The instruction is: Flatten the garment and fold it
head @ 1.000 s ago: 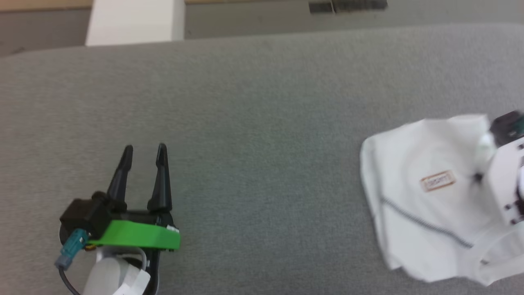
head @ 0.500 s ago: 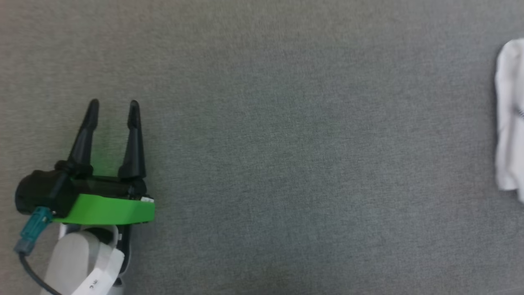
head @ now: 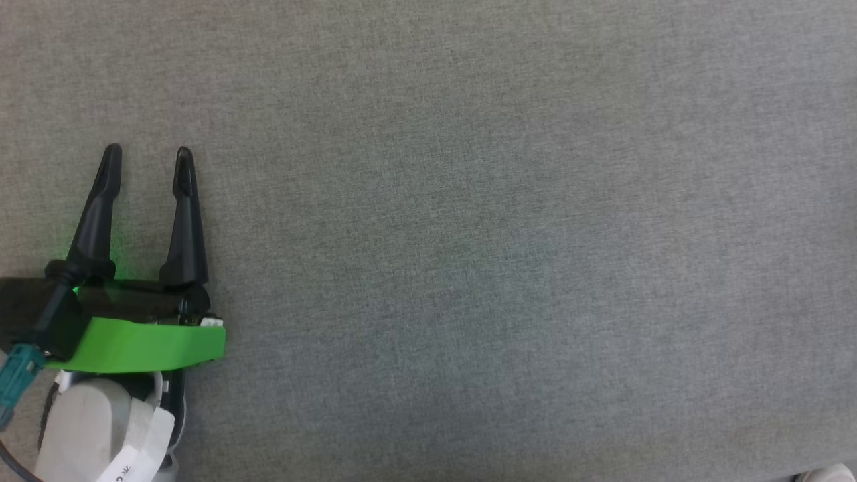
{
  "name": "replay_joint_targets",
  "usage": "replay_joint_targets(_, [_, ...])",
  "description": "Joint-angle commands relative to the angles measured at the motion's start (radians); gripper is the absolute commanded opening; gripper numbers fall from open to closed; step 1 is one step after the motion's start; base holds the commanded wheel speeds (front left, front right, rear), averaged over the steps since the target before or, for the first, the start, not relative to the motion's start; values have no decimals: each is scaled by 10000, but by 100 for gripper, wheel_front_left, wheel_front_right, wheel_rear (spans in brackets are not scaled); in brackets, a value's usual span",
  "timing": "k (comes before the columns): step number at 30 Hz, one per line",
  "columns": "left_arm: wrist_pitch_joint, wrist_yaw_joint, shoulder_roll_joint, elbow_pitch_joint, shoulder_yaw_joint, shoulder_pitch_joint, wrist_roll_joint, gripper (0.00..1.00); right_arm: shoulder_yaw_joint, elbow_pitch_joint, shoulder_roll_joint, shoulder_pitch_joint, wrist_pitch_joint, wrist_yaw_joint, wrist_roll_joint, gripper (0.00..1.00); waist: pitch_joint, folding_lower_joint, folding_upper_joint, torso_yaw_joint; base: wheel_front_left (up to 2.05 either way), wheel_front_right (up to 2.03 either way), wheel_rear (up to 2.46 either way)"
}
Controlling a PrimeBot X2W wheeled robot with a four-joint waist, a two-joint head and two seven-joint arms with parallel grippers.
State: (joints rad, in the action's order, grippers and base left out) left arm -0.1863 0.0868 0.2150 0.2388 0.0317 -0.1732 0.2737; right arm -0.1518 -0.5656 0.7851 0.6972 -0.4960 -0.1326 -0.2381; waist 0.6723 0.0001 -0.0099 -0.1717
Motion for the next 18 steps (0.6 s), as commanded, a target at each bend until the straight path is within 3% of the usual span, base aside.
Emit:
replay_joint_targets(1, [12, -75, 61, -170, 51, 241, 22, 100, -73, -98, 2, 246, 231, 19, -17, 100, -246, -1, 96, 12, 0, 0, 0])
replay_joint_targets(5, [-161, -87, -39, -479, 25, 343, 106, 100, 40, -44, 35, 607, 946, 19, -501, 100, -949, -1, 96, -18, 0, 0, 0])
replay_joint_targets(11, [-441, -112, -267, -1115, 80, 643, 302, 100, 968, 1157, -81, 1019, 1854, 19, -1434, 100, -2522, -1, 96, -35, 0, 0, 0])
replay_joint_targets(14, [-533, -174, -400, -1295, 143, 850, 380, 100, 1348, 1850, -431, 1172, 2166, 19, -1954, 100, -3297, -1, 96, 24, 0, 0, 0])
replay_joint_targets(18, [-615, -248, -499, -1505, 323, 1143, 504, 100, 1804, 2638, -1366, 1191, 2584, 19, -2255, 100, -4325, -1, 96, 127, 0, 0, 0])
